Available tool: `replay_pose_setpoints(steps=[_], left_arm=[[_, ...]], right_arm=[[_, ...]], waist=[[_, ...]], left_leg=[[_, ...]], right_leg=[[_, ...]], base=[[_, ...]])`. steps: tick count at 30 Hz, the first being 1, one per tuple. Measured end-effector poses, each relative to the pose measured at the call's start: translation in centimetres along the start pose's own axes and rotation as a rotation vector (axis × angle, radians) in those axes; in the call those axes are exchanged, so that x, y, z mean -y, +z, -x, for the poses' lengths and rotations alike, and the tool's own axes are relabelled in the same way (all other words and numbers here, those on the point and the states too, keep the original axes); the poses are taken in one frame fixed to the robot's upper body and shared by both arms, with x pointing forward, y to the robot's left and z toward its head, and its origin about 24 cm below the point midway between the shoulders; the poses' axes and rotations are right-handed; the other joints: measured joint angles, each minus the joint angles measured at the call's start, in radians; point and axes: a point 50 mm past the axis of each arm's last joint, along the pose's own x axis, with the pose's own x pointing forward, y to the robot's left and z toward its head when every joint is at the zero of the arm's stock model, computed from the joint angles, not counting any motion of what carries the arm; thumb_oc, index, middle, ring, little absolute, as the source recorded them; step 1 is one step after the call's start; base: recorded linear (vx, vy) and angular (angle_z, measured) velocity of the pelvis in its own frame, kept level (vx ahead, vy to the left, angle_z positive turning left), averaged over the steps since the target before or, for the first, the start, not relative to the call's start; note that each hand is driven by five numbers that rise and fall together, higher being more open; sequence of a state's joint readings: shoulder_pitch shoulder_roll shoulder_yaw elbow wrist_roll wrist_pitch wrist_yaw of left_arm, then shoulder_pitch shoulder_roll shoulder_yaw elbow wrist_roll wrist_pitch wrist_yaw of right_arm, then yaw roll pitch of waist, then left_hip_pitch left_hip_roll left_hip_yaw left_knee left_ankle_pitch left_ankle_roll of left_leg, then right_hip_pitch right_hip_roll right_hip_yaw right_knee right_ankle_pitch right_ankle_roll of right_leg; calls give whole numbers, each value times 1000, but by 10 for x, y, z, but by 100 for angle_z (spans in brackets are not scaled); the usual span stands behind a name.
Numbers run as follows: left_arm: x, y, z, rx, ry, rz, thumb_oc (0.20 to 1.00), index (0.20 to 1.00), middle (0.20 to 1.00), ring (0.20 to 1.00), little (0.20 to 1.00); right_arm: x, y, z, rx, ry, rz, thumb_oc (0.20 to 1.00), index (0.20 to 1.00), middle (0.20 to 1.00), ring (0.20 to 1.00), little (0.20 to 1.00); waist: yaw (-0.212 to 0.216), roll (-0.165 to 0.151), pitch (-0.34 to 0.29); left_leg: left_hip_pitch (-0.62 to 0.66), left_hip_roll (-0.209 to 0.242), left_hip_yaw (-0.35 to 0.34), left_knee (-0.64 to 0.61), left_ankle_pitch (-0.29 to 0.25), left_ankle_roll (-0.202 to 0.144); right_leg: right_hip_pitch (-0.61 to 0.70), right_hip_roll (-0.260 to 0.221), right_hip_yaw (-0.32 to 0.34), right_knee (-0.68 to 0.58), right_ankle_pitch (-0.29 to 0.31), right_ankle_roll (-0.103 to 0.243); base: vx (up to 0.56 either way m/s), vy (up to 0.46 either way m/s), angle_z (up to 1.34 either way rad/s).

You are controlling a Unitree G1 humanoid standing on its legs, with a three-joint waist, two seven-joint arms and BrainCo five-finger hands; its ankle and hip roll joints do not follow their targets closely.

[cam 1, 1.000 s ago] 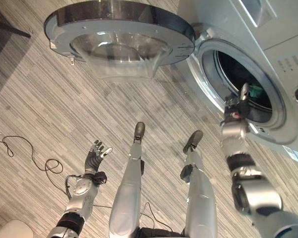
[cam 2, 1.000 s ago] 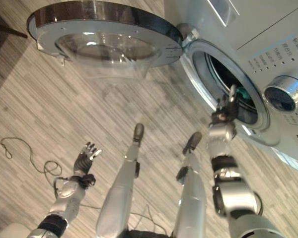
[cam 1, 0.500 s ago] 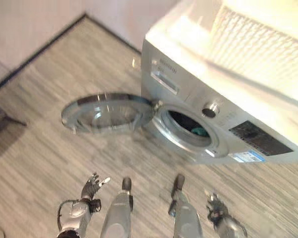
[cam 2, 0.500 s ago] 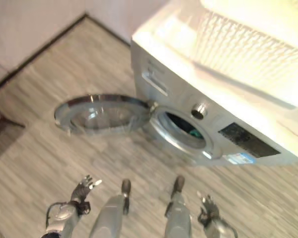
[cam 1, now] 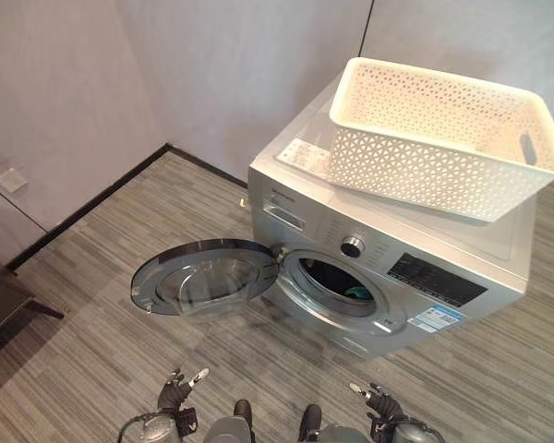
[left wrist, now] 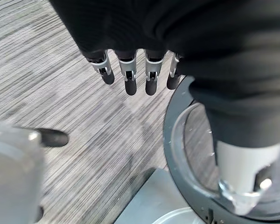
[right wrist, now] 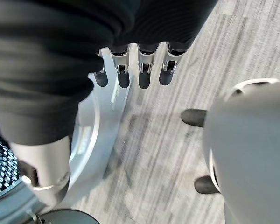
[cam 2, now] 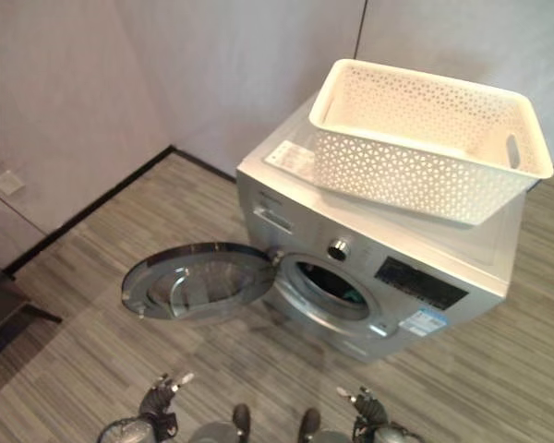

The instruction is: Grab the laundry basket,head to the washer,open it,put in the laundry and shut it.

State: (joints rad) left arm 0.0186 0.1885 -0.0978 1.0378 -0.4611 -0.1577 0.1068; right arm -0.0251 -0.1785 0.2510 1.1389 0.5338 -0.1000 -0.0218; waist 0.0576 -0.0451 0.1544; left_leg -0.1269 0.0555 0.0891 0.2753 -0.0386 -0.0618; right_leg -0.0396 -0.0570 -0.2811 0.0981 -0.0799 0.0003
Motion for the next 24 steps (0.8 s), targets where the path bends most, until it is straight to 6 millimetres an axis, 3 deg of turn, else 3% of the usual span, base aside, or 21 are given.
replay_pose_setpoints(steps=[1, 3, 4, 5, 6, 7, 9, 11, 12, 13, 14, 15, 17, 19, 21, 23, 24], left_arm=[[2, 5, -2, 8, 3, -4, 1000, 1000, 1000, 1000, 1000], [2, 5, -2, 4, 17, -1, 1000, 1000, 1000, 1000, 1000], [1, 7, -3, 6, 24, 1, 1000, 1000, 1000, 1000, 1000], [6, 16, -5, 30, 14, 3, 1000, 1000, 1000, 1000, 1000], [8, 19, -5, 40, 9, 5, 1000, 1000, 1000, 1000, 1000], [12, 26, -5, 71, 4, 23, 1000, 1000, 1000, 1000, 1000], [13, 32, -4, 95, 12, 32, 1000, 1000, 1000, 1000, 1000], [12, 39, -2, 131, 24, 40, 1000, 1000, 1000, 1000, 1000], [16, 51, 0, 196, 23, 54, 1000, 1000, 1000, 1000, 1000], [2, 68, 4, 275, 67, 96, 1000, 1000, 1000, 1000, 1000], [-8, 79, 7, 324, 97, 120, 1000, 1000, 1000, 1000, 1000], [-32, 100, 9, 391, 172, 130, 1000, 1000, 1000, 1000, 1000], [-68, 133, 15, 492, 301, 83, 1000, 1000, 1000, 1000, 1000], [-91, 166, 24, 607, 390, 54, 1000, 1000, 1000, 1000, 1000], [-112, 229, 38, 748, 438, -52, 1000, 1000, 1000, 1000, 1000], [-141, 281, 55, 813, 546, -78, 1000, 1000, 1000, 1000, 1000], [-140, 313, 66, 879, 561, -43, 1000, 1000, 1000, 1000, 1000]], right_arm=[[0, -3, 0, -12, -2, 15, 1000, 1000, 1000, 1000, 1000], [2, -7, 1, -31, -13, 49, 1000, 1000, 1000, 1000, 1000], [4, -12, 2, -54, -24, 65, 1000, 1000, 1000, 1000, 1000], [9, -15, 2, -79, -46, 83, 1000, 1000, 1000, 1000, 1000], [13, -17, 3, -93, -59, 91, 1000, 1000, 1000, 1000, 1000], [21, -19, 4, -106, -98, 83, 1000, 1000, 1000, 1000, 1000], [30, -16, 4, -101, -126, 76, 1000, 1000, 1000, 1000, 1000], [42, -18, 7, -107, -164, 58, 1000, 1000, 1000, 1000, 1000], [54, -25, 12, -125, -193, 77, 1000, 1000, 1000, 1000, 1000], [63, -33, 16, -163, -218, 78, 1000, 1000, 1000, 1000, 1000], [57, -34, 15, -164, -202, 73, 1000, 1000, 1000, 1000, 1000], [46, -36, 12, -175, -174, 81, 1000, 1000, 1000, 1000, 1000], [38, -36, 11, -171, -145, 98, 1000, 1000, 1000, 1000, 1000], [35, -31, 9, -149, -132, 102, 1000, 1000, 1000, 1000, 1000], [27, -25, 7, -138, -79, 194, 1000, 1000, 1000, 1000, 1000], [17, -5, 1, -73, -38, 243, 1000, 1000, 1000, 1000, 1000], [16, 8, -2, -44, -37, 249, 1000, 1000, 1000, 1000, 1000]], waist=[[17, -34, 9], [12, -39, -1], [8, -32, -6], [2, -31, -2], [0, -27, 0], [0, -5, 3], [10, 28, 19], [4, 57, 12], [-11, 114, -15], [-14, 127, -33], [-18, 112, -31], [-10, 87, -35], [-15, 70, -44], [-12, 60, -50], [-16, 55, -51], [-18, 45, -36], [-31, 53, -14]], left_leg=[[-60, -22, -66, 111, 34, -56], [-69, 7, -113, 93, 28, -54], [-64, 42, -105, 49, 30, -51], [-64, 130, -111, -44, 43, -67], [-61, 174, -109, -98, 59, -89], [-26, 240, -142, -235, 80, -120], [17, 268, -163, -287, 94, -139], [57, 251, -134, -309, 100, -148], [69, 231, -104, -316, 104, -124], [117, 180, -83, -367, 119, -107], [132, 157, -70, -372, 127, -98], [152, 115, -35, -373, 115, -80], [171, 88, 2, -373, 104, -62], [177, 73, 11, -369, 101, -56], [151, 66, 26, -369, 104, -53], [103, 76, 33, -369, 123, -57], [85, 77, 31, -368, 137, -56]], right_leg=[[4, -17, 29, -1, 7, -10], [6, -15, 22, -21, 28, -25], [6, -11, 19, -30, 32, -31], [-3, -5, 13, -38, 37, -26], [-6, -1, 17, -40, 38, -21], [-9, 24, 31, -47, 43, -14], [13, 27, 47, -59, 53, 1], [42, 17, 47, -91, 71, 25], [63, 13, 38, -124, 87, 51], [93, -19, 59, -156, 104, 89], [98, -44, 75, -174, 122, 108], [111, -86, 93, -194, 137, 127], [107, -110, 125, -194, 147, 145], [110, -128, 134, -192, 152, 155], [71, -135, 145, -186, 161, 163], [18, -126, 161, -186, 182, 162], [-1, -118, 161, -185, 197, 162]], base=[[55, 107, -35], [56, 114, -21], [132, 216, 5], [177, 297, 8], [205, 303, 3], [169, 259, -18], [167, 248, -30], [161, 213, -10], [232, 294, 1], [209, 280, -4], [153, 229, -36], [111, 205, -36], [35, 103, -42], [-100, 83, -20], [-208, 66, -12], [-234, 19, -19], [-352, 30, -7]])
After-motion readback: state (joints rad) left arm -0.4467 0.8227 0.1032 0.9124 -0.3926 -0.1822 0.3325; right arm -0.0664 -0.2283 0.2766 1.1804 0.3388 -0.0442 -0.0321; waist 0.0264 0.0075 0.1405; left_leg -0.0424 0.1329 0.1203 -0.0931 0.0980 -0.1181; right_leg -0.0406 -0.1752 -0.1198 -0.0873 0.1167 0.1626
